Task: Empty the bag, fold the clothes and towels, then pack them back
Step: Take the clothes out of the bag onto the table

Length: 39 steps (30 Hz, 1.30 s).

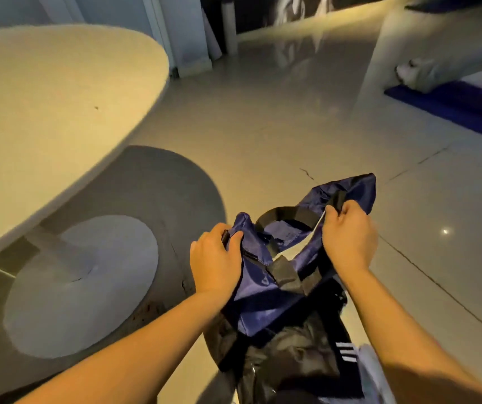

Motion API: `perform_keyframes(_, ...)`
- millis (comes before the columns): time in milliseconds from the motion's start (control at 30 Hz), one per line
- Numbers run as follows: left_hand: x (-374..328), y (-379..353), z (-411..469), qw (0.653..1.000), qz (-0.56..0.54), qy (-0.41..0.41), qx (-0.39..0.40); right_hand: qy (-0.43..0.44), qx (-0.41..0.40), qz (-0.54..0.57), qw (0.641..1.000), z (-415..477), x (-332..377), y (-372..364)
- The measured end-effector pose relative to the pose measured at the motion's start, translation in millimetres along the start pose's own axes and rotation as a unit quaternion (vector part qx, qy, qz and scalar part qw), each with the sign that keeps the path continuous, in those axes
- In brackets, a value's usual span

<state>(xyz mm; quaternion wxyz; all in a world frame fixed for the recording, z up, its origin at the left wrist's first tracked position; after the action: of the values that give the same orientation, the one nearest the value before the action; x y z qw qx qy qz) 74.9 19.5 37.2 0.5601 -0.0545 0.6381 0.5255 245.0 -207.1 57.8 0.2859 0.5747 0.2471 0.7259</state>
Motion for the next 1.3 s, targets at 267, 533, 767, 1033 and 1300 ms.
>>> perform_keyframes(267,-165,161,-29,0.988,-0.065,-0.113,-0.083,0.093,-0.081,0.103,0.987,-22,146,171)
perform_keyframes(533,-238,331,-27,0.956,-0.153,-0.144,-0.205,0.168,-0.128,0.157,0.965,-59,296,277)
perform_keyframes(767,-241,500,-16,0.916,-0.195,-0.159,-0.313,0.236,-0.125,0.236,0.934,-101,424,292)
perform_keyframes(1033,-128,669,-34,0.851,-0.193,-0.065,-0.485,0.27,-0.023,0.306,0.913,-162,562,197)
perform_keyframes(1300,53,663,-80,0.892,-0.045,0.108,-0.436,0.191,0.306,0.214,0.908,-233,605,-29)
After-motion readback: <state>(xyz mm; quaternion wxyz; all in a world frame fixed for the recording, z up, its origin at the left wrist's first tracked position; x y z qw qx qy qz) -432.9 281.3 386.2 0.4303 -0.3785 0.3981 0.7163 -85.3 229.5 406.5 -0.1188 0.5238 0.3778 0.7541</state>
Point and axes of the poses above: each hand's wrist, its own z-axis towards the middle knuckle, its own y-axis out of the back of the hand, x = y × z, the point moved 8 cm from there along z, towards the middle knuckle, and after that the axes turned 2 degrees about y, right-handed, at the moved point
